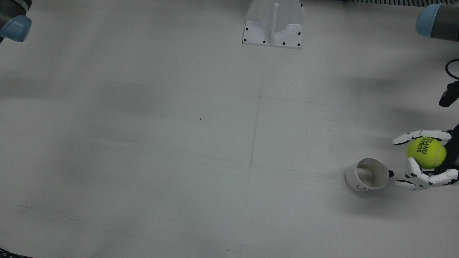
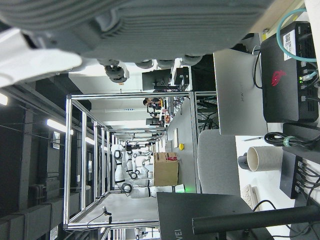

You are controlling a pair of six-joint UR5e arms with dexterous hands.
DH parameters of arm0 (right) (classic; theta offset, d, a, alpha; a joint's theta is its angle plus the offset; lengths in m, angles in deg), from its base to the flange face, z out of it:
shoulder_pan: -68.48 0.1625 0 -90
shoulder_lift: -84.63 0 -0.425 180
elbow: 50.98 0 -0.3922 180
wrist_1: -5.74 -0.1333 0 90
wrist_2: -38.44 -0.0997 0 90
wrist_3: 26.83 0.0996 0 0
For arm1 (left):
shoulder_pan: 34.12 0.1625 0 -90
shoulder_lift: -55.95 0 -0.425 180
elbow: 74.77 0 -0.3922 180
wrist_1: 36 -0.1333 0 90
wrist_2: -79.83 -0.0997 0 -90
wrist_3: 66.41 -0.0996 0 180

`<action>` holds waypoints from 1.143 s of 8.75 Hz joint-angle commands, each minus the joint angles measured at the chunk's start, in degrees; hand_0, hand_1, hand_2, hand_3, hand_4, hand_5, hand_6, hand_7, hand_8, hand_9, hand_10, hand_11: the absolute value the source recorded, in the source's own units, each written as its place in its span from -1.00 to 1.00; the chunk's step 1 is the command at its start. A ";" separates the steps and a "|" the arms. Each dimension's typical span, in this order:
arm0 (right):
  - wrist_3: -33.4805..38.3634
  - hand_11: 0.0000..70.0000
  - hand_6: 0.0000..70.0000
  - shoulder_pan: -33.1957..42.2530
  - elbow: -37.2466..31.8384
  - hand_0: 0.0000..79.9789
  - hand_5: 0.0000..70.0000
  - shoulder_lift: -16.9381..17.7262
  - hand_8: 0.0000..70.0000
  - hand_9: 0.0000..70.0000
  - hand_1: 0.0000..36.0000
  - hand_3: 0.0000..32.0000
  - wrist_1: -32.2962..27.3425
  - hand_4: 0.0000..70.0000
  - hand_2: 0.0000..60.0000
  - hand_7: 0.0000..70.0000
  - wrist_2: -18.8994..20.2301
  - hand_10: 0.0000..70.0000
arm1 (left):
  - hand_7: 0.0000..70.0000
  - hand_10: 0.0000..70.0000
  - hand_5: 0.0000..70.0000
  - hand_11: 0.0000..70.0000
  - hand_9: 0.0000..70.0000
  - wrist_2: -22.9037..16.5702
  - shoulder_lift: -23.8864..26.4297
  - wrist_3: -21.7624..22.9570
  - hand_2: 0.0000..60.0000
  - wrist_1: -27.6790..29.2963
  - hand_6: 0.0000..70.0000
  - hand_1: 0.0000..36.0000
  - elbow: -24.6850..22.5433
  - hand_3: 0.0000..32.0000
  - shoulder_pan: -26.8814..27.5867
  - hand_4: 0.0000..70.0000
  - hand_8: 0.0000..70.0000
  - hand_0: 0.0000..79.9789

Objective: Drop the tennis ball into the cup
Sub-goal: 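Carry the tennis ball with the left hand above the white mug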

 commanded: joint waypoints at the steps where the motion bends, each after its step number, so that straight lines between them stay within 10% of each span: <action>1: 0.00 -1.00 -1.00 0.00 0.00 -1.00 -1.00 0.00 -1.00 -1.00 -1.00 -1.00 0.00 -1.00 -1.00 -1.00 0.00 -1.00 | 1.00 -0.46 1.00 -0.15 1.00 0.61 0.49 -0.15 1.00 0.88 1.00 1.00 1.99 -1.00 0.91 0.90 1.00 0.58; 3: 0.00 -1.00 -1.00 0.00 0.00 -1.00 -1.00 0.00 -1.00 -1.00 -1.00 -1.00 0.00 -1.00 -1.00 -1.00 0.00 -1.00 | 1.00 -0.48 0.66 -0.17 1.00 0.61 1.02 -0.15 1.00 1.15 1.00 1.00 3.13 -1.00 0.91 0.91 1.00 0.53; 7: 0.00 -1.00 -1.00 0.00 0.00 -1.00 -1.00 0.00 -1.00 -1.00 -1.00 -1.00 0.00 -1.00 -1.00 -1.00 0.00 -1.00 | 1.00 -0.56 1.00 -0.28 1.00 0.18 0.93 0.29 1.00 2.90 1.00 1.00 3.05 -1.00 0.91 0.39 0.68 0.53; 8: 0.00 -1.00 -1.00 0.00 0.00 -1.00 -1.00 0.00 -1.00 -1.00 -1.00 -1.00 0.00 -1.00 -1.00 -1.00 0.00 -1.00 | 0.68 -0.66 1.00 -0.41 0.47 -0.26 0.93 0.37 1.00 3.69 0.96 1.00 3.13 -1.00 0.91 0.10 0.21 0.67; 9: 0.00 -1.00 -1.00 0.00 0.00 -1.00 -1.00 0.00 -1.00 -1.00 -1.00 -1.00 0.00 -1.00 -1.00 -1.00 0.00 -1.00 | 0.00 -0.77 0.88 -0.55 -0.35 -0.44 0.84 0.29 1.00 4.22 -0.53 1.00 3.14 -1.00 0.91 -0.49 -0.60 0.99; 10: 0.00 -1.00 -1.00 0.00 0.00 -1.00 -1.00 0.00 -1.00 -1.00 -1.00 -1.00 0.00 -1.00 -1.00 -1.00 0.00 -1.00 | -0.45 -0.82 0.92 -0.60 -0.66 -0.44 0.76 0.29 1.00 4.49 -0.36 1.00 3.14 -1.00 0.91 -0.87 -0.73 1.00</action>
